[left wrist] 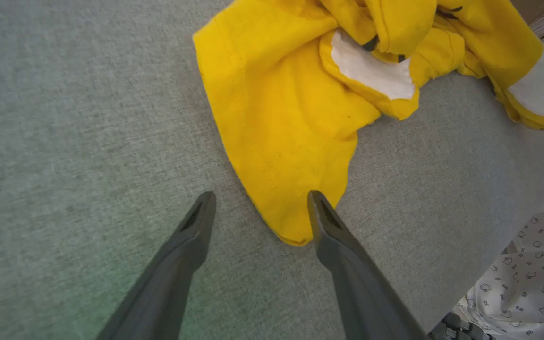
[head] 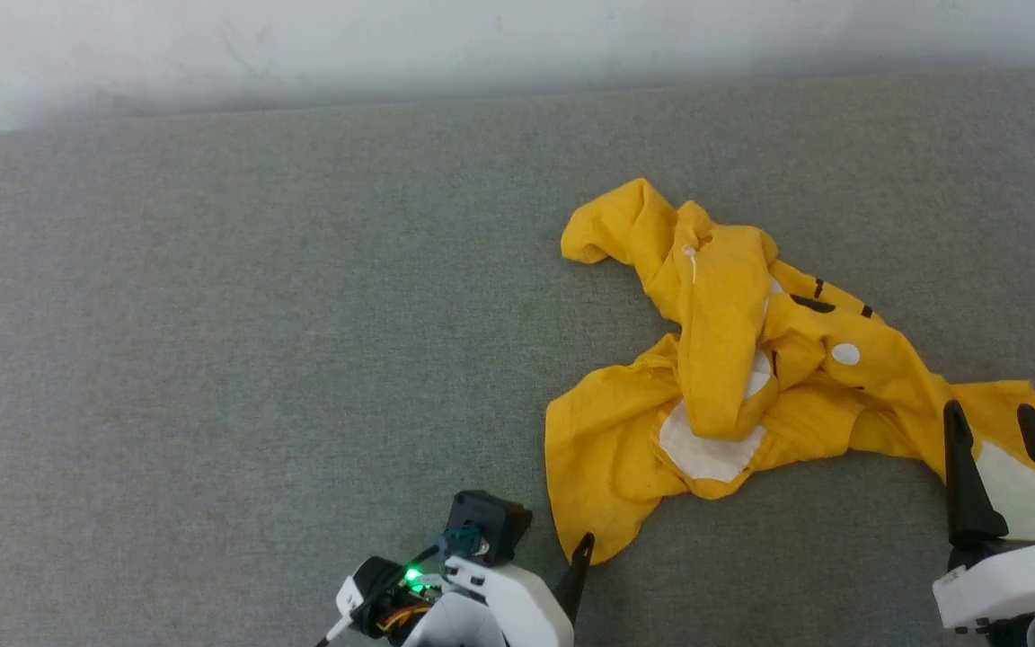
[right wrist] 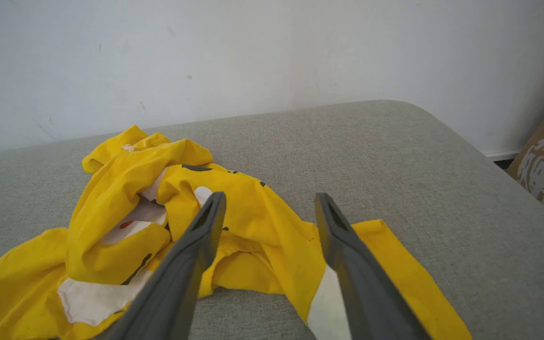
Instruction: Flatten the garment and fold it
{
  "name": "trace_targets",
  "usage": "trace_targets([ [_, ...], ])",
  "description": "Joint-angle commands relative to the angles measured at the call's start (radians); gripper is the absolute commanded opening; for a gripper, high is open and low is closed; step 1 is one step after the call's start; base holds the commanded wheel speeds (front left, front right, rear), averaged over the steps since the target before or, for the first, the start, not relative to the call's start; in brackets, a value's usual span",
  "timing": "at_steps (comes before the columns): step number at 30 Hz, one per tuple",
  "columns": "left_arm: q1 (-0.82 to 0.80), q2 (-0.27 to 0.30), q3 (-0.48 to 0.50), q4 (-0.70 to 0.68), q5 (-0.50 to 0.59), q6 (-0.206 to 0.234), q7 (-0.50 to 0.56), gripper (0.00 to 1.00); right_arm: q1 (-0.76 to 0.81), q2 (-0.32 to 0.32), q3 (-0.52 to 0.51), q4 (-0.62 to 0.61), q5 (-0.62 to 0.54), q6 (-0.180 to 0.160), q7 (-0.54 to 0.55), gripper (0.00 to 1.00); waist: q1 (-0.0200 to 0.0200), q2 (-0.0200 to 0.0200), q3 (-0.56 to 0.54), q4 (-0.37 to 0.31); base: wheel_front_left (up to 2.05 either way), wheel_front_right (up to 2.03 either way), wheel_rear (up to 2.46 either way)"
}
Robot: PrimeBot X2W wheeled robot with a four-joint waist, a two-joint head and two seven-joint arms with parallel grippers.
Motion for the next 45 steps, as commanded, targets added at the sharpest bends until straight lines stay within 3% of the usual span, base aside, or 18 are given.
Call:
trace_targets([
  [1,-0.029,-0.006,-0.008,0.013,-0.009,0.016,0.006,1.00,-0.021,0.003,0.004,0.005,0.007,-0.002,-0.010,1.00,-0.0001,-0.0001,0.032,-0.012,0.00,0.00,0.00],
  [11,-0.072,-0.009,-0.061,0.091,-0.045,0.063,0.100,1.00,-0.056,0.003,0.008,0.038,0.009,-0.002,-0.026,1.00,-0.0001,-0.0001,0.056,-0.026,0.00,0.00,0.00],
  [12,-0.073,-0.009,-0.068,0.095,-0.053,0.065,0.110,0.43,-0.057,0.003,0.007,0.040,0.009,-0.002,-0.027,1.00,-0.0001,-0.0001,0.055,-0.027,0.00,0.00,0.00],
  [13,-0.074,-0.009,-0.072,0.098,-0.060,0.070,0.116,0.00,-0.058,0.003,0.007,0.043,0.009,-0.002,-0.027,1.00,-0.0001,-0.0001,0.055,-0.028,0.00,0.00,0.00],
  [22,-0.085,-0.009,-0.088,0.099,-0.136,0.113,0.085,0.00,-0.065,0.003,-0.001,0.062,0.014,-0.002,-0.035,1.00,-0.0001,-0.0001,0.042,-0.026,0.00,0.00,0.00],
  [31,-0.056,0.003,0.032,-0.008,-0.262,0.161,0.001,0.00,-0.053,0.003,-0.016,0.057,0.009,-0.002,-0.028,1.00,-0.0001,-0.0001,0.008,0.000,0.00,0.00,0.00],
  [42,0.190,0.171,0.320,-0.254,-0.371,0.279,-0.010,0.00,-0.024,0.003,-0.036,0.043,-0.002,-0.002,0.002,1.00,-0.0001,-0.0001,-0.025,0.043,0.00,0.00,0.00],
  [45,0.255,0.192,0.388,-0.295,-0.388,0.310,-0.025,0.00,-0.017,0.003,-0.041,0.045,-0.005,-0.002,0.013,1.00,-0.0001,-0.0001,-0.030,0.051,0.00,0.00,0.00],
])
